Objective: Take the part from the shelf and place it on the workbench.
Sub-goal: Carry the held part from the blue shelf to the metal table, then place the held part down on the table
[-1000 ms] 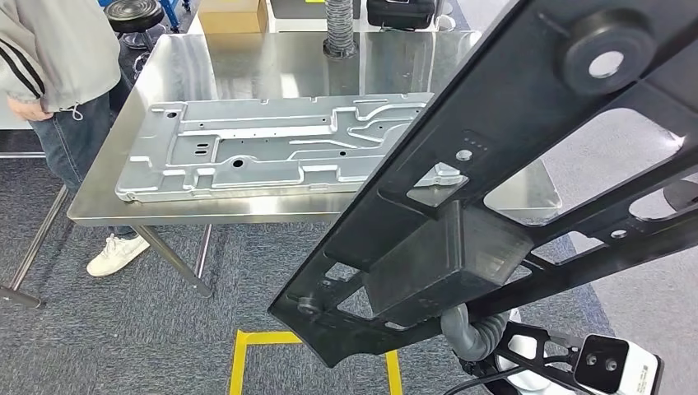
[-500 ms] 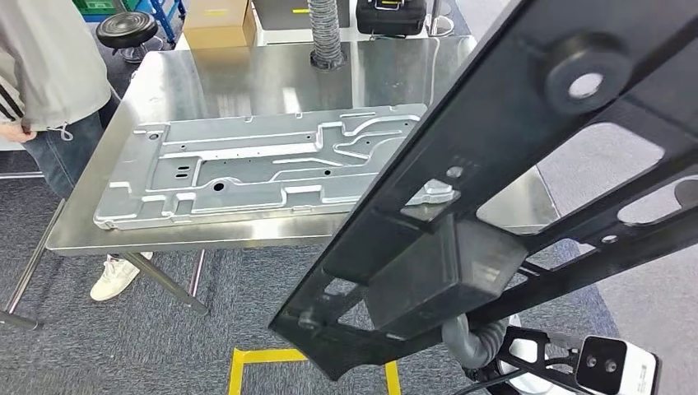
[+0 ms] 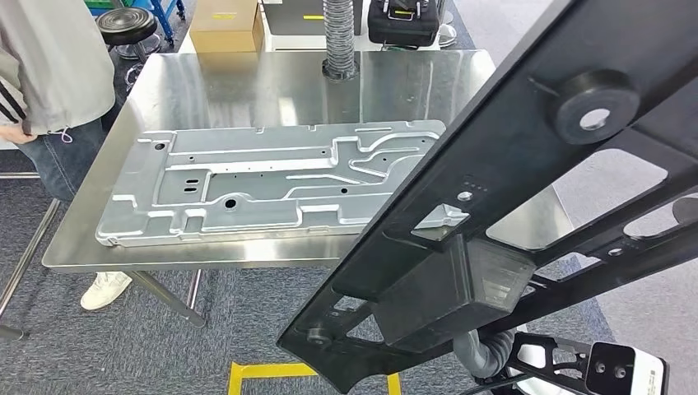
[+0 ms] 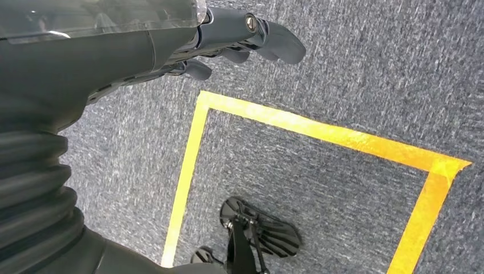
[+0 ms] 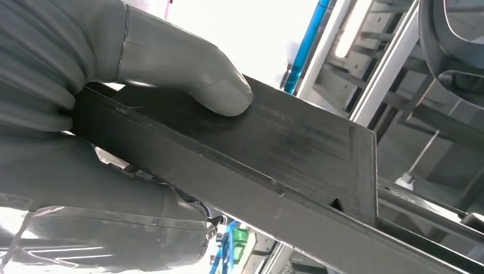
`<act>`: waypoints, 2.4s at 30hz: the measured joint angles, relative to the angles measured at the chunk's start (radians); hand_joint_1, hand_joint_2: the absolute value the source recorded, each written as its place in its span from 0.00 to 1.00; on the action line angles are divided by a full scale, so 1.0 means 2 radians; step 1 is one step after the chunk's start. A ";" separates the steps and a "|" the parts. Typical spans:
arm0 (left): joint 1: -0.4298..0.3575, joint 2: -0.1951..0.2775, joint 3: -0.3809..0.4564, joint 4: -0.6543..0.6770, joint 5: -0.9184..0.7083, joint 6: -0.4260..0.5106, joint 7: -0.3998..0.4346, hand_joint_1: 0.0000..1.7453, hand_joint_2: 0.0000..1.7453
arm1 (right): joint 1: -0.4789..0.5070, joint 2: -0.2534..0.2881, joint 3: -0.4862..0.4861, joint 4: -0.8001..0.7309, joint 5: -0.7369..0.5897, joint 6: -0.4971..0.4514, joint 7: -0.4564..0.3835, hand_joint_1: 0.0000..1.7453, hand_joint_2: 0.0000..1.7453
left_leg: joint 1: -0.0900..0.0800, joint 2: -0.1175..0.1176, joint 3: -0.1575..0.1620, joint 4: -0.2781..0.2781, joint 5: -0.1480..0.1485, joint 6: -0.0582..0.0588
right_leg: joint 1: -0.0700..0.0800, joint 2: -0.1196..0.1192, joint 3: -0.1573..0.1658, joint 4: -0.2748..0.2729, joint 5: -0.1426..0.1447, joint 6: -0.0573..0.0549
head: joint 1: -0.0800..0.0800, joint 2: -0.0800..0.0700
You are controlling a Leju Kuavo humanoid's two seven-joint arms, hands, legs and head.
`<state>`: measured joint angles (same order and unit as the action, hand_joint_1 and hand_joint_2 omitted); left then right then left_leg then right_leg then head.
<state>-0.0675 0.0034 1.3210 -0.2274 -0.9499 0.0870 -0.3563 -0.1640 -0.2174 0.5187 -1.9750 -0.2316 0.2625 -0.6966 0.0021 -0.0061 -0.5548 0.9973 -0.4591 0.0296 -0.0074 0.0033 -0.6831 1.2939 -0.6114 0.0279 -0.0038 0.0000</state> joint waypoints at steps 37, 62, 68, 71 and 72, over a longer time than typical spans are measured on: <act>-0.006 0.000 0.004 0.000 -0.001 0.003 0.007 0.00 1.00 | -0.017 -0.028 0.005 -0.032 0.060 -0.143 0.000 1.00 1.00 | 0.000 -0.004 0.003 0.006 -0.008 -0.013 | 0.001 -0.001 0.039 -0.134 0.086 -0.009 | 0.001 0.000; -0.010 0.000 0.012 0.000 -0.004 -0.013 -0.001 0.00 1.00 | -0.286 -0.034 -0.090 0.304 0.598 -0.223 0.216 1.00 1.00 | 0.001 0.001 -0.010 0.000 0.011 -0.002 | -0.003 -0.001 -0.018 -0.008 0.032 0.003 | 0.004 0.000; -0.015 0.000 0.012 0.000 -0.007 -0.016 0.000 0.00 1.00 | -0.388 0.027 -0.028 0.480 0.670 -0.190 0.228 1.00 1.00 | -0.002 0.000 -0.015 0.005 0.008 -0.012 | 0.001 0.000 0.035 -0.137 0.092 -0.010 | 0.004 0.000; -0.015 -0.001 0.012 0.000 -0.008 -0.017 0.000 0.00 1.00 | -0.409 0.066 0.007 0.547 0.684 -0.180 0.220 1.00 1.00 | -0.001 0.000 -0.016 0.009 0.004 -0.021 | 0.000 0.000 0.038 -0.143 0.093 -0.018 | 0.003 0.000; -0.016 -0.001 0.012 0.000 -0.009 -0.017 0.000 0.00 1.00 | -0.413 0.081 0.017 0.566 0.686 -0.178 0.218 1.00 1.00 | 0.000 0.000 -0.022 0.022 -0.004 -0.024 | -0.001 0.000 0.039 -0.146 0.094 -0.021 | 0.002 0.000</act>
<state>-0.0986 0.0023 1.3440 -0.2270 -0.9681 0.0538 -0.3570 -0.9905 -0.0563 0.5533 -0.8439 1.1397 -0.0935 -0.2602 0.0018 -0.0057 -0.5990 1.0414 -0.4671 -0.0185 -0.0096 0.0036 -0.6047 1.0026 -0.4241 -0.0141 0.0005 0.0000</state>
